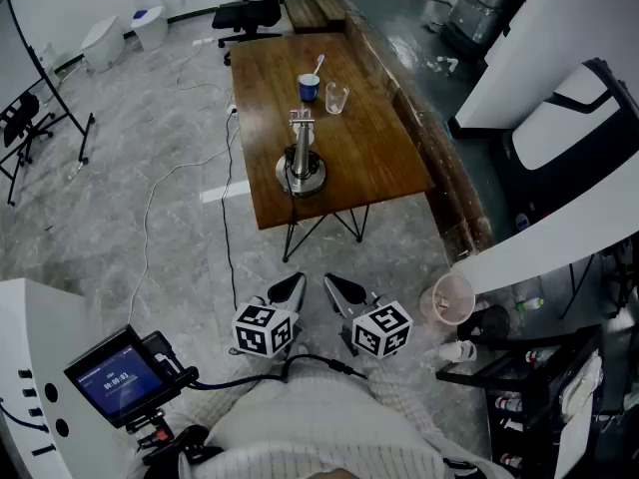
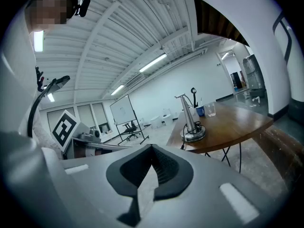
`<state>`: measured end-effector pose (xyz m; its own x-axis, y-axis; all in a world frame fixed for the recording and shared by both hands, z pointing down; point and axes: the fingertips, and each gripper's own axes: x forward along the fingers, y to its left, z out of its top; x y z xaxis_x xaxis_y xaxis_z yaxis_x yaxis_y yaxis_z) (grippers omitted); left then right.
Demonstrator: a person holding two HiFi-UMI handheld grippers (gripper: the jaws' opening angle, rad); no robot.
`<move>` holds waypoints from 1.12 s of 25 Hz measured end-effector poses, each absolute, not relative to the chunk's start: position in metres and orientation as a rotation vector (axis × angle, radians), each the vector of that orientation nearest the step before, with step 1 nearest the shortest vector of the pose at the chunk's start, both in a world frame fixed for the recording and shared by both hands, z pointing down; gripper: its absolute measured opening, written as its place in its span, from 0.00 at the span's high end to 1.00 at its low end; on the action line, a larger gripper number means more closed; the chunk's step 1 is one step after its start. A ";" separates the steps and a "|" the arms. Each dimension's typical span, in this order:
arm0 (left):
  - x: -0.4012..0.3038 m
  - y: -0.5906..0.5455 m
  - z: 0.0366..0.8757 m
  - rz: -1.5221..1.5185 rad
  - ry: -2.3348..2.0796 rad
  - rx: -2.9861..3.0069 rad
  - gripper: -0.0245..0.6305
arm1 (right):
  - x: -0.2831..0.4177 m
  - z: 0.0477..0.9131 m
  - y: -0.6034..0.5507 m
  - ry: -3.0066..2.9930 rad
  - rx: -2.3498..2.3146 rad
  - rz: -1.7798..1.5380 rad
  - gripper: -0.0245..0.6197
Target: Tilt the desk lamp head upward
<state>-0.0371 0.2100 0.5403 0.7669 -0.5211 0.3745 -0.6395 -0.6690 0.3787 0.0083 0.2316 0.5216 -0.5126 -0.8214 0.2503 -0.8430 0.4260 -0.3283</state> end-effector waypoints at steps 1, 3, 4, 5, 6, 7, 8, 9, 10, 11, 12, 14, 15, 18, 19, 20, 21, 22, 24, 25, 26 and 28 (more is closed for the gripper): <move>-0.037 0.207 0.539 0.318 -0.884 2.459 0.95 | 0.011 0.519 0.230 -2.606 1.521 0.641 0.96; -0.037 0.192 0.537 0.308 -0.904 2.447 0.95 | 0.017 0.516 0.218 -2.601 1.517 0.622 0.96; -0.036 0.175 0.537 0.301 -0.912 2.444 0.95 | 0.021 0.516 0.204 -2.598 1.517 0.612 0.96; -0.034 0.152 0.538 0.294 -0.917 2.445 0.95 | 0.024 0.517 0.184 -2.595 1.519 0.602 0.96; -0.032 0.125 0.538 0.289 -0.917 2.452 0.95 | 0.027 0.518 0.160 -2.590 1.524 0.595 0.96; -0.029 0.097 0.539 0.287 -0.909 2.460 0.95 | 0.029 0.518 0.135 -2.586 1.532 0.591 0.96; -0.026 0.071 0.539 0.289 -0.895 2.466 0.95 | 0.032 0.517 0.110 -2.583 1.541 0.590 0.96; -0.021 0.049 0.539 0.295 -0.874 2.469 0.95 | 0.035 0.515 0.089 -2.583 1.549 0.591 0.96; -0.015 0.034 0.538 0.303 -0.853 2.474 0.95 | 0.038 0.511 0.074 -2.586 1.557 0.591 0.96; -0.010 0.027 0.535 0.312 -0.836 2.487 0.94 | 0.042 0.507 0.065 -2.590 1.563 0.586 0.96; -0.005 0.023 0.532 0.323 -0.824 2.508 0.92 | 0.046 0.502 0.061 -2.593 1.570 0.577 0.96; 0.002 0.012 0.526 0.346 -0.814 2.549 0.91 | 0.052 0.494 0.048 -2.596 1.590 0.560 0.96; 0.004 -0.001 0.526 0.356 -0.811 2.558 0.91 | 0.054 0.492 0.035 -2.594 1.600 0.560 0.96; 0.010 -0.053 0.536 0.397 -0.796 2.551 0.90 | 0.061 0.497 -0.020 -2.567 1.612 0.595 0.96; 0.014 -0.067 0.541 0.412 -0.787 2.546 0.90 | 0.065 0.500 -0.034 -2.557 1.614 0.607 0.96; 0.017 -0.077 0.546 0.426 -0.778 2.543 0.89 | 0.068 0.502 -0.044 -2.551 1.617 0.617 0.96; 0.019 -0.082 0.549 0.437 -0.772 2.543 0.88 | 0.071 0.503 -0.049 -2.549 1.619 0.626 0.96; 0.020 -0.083 0.551 0.445 -0.770 2.545 0.87 | 0.073 0.503 -0.051 -2.552 1.620 0.638 0.96; 0.020 -0.081 0.553 0.463 -0.773 2.551 0.84 | 0.074 0.499 -0.051 -2.573 1.611 0.664 0.96; 0.020 -0.080 0.554 0.474 -0.775 2.553 0.84 | 0.074 0.496 -0.051 -2.588 1.598 0.677 0.96; 0.020 -0.078 0.554 0.485 -0.774 2.554 0.82 | 0.073 0.493 -0.052 -2.600 1.580 0.687 0.96; 0.023 -0.075 0.556 0.504 -0.758 2.566 0.78 | 0.073 0.488 -0.056 -2.618 1.539 0.701 0.96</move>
